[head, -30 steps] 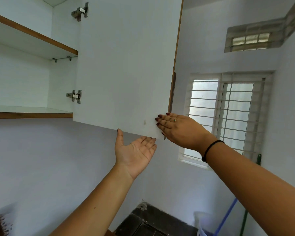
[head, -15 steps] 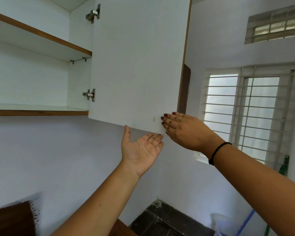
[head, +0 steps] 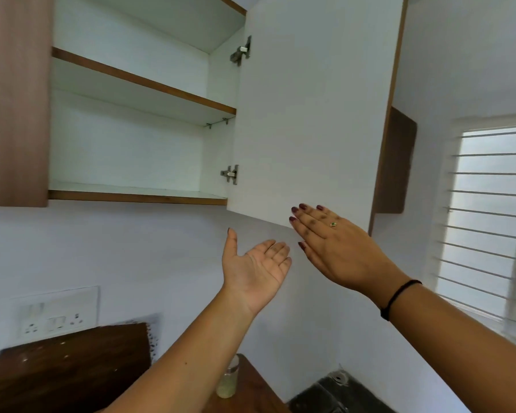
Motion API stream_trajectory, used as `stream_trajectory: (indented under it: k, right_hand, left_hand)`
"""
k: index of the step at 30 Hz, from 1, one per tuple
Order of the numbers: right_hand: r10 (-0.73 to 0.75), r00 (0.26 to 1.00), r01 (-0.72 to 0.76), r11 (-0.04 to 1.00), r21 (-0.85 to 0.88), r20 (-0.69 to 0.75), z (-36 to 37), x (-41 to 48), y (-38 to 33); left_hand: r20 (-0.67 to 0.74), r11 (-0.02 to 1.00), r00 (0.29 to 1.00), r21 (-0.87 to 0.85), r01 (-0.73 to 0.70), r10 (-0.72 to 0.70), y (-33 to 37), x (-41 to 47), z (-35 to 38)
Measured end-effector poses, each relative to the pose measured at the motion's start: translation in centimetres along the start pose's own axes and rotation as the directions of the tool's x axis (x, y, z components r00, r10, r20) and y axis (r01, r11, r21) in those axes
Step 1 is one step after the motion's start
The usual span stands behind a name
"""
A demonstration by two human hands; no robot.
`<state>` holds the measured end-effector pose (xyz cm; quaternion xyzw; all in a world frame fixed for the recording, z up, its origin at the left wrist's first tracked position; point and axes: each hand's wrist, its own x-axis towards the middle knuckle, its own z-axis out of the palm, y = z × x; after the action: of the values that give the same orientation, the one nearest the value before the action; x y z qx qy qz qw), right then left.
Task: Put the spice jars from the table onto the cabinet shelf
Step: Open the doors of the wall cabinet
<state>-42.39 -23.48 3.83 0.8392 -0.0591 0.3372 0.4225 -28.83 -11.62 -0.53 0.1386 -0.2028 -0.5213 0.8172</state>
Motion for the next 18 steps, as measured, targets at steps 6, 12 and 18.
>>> stream_trajectory:
  k: [6, 12, 18]
  right_hand:
    - [0.126, 0.985, -0.095, 0.965, 0.246, -0.117, 0.9, 2.1, -3.0]
    - [0.188, 0.967, -0.102, 0.902, 0.419, -0.169, 1.8, 4.4, -6.8]
    - [0.178, 0.966, -0.058, 0.856, 0.514, -0.187, 2.8, 7.8, -11.1]
  left_hand:
    - [-0.089, 0.982, 0.979, 0.075, -0.175, 0.181, 3.7, -2.4, -0.8]
    - [-0.111, 0.926, 0.933, 0.207, -0.316, 0.343, 7.5, -5.2, -0.9]
    - [-0.082, 0.841, 0.886, 0.365, -0.399, 0.456, 12.4, -7.6, -0.9]
